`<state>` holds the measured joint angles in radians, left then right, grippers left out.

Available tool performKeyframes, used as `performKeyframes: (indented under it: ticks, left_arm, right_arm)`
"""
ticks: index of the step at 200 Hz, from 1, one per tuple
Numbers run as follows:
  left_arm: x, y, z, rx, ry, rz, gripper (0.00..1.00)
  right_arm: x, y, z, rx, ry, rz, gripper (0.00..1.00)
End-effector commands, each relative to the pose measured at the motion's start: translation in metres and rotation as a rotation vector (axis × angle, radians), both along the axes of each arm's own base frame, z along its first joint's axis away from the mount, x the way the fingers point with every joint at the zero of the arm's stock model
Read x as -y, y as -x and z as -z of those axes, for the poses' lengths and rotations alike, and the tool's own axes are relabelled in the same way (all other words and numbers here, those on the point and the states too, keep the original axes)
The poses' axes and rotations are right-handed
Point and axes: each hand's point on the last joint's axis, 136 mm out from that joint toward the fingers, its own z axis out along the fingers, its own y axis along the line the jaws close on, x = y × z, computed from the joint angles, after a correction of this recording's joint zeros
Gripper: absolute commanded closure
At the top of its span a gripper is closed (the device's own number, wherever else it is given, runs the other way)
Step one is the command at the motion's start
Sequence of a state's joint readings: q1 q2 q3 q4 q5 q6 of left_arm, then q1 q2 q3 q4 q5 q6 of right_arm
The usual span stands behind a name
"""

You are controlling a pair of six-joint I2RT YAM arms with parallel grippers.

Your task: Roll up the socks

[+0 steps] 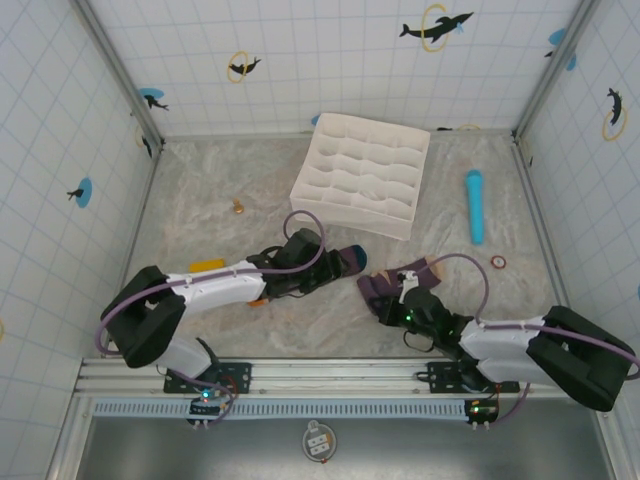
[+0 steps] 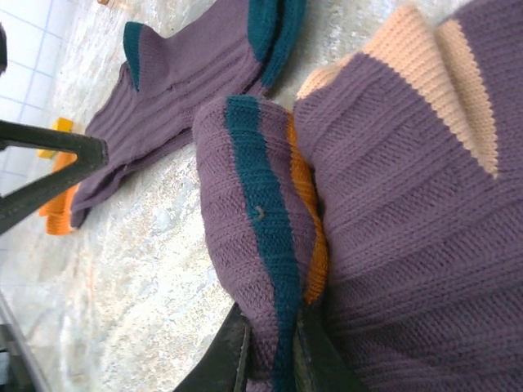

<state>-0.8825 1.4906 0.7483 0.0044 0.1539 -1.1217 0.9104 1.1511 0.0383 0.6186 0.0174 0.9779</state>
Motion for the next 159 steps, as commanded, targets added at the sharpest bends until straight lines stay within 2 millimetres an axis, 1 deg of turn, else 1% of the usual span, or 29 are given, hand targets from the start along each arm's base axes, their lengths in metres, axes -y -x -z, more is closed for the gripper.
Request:
performKeyframes:
  ticks: [1,24,48,76,103,122,159]
  left_arm:
    - [0.006,0.002,0.006,0.025,0.008,0.046,0.18]
    - [0.016,0.009,0.01,0.039,0.011,0.085,0.2]
    - [0.028,0.014,0.012,0.055,0.016,0.124,0.22]
    - [0.043,0.02,0.015,0.077,0.015,0.185,0.28]
    - [0.048,0.023,0.022,0.091,0.001,0.208,0.31]
    - [0.05,0.025,0.028,0.09,0.011,0.22,0.33]
    - [0.062,0.028,0.035,0.11,0.024,0.267,0.34]
  right_arm:
    - [0.034,0.043,0.053,-0.25,0.053,0.0,1.0]
    - [0.039,0.048,0.056,-0.337,-0.012,0.033,1.0]
    - [0.045,0.051,0.061,-0.406,-0.035,0.085,1.0]
    - [0.054,0.055,0.068,-0.484,-0.058,0.148,1.0]
    - [0.066,0.06,0.076,-0.539,-0.059,0.212,1.0]
    - [0.07,0.064,0.079,-0.563,-0.068,0.231,1.0]
    - [0.079,0.071,0.088,-0.612,-0.055,0.272,1.0]
